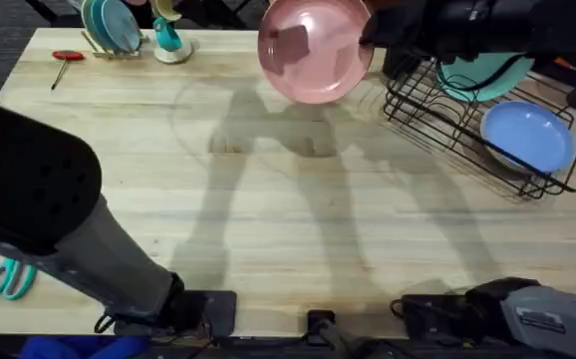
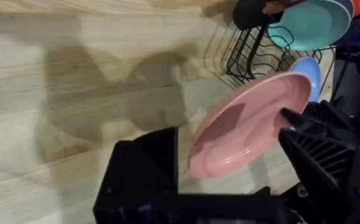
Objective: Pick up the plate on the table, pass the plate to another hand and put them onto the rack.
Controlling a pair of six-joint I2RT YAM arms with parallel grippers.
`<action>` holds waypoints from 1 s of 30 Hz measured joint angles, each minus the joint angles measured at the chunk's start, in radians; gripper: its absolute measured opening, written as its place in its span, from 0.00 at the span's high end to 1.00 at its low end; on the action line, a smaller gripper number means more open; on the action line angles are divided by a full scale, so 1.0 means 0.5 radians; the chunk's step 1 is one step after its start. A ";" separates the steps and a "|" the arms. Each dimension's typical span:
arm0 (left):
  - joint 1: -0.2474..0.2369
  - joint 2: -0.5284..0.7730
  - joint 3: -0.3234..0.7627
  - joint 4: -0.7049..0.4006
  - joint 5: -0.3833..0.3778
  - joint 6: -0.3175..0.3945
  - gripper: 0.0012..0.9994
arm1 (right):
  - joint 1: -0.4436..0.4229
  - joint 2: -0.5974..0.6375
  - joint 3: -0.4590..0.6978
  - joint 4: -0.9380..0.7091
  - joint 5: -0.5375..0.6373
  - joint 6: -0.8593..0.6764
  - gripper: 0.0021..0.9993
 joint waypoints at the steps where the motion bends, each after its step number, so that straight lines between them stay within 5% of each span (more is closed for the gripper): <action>1: 0.000 0.000 0.000 0.001 -0.001 0.000 0.00 | 0.000 0.000 0.000 0.005 0.000 0.001 0.97; 17: 0.003 -0.049 0.104 0.003 -0.001 0.000 0.00 | -0.064 0.000 0.000 0.044 0.015 -0.122 0.97; 30: 0.115 -0.404 0.169 0.016 0.003 0.000 0.00 | -0.482 -0.284 0.000 0.056 0.022 -0.493 0.97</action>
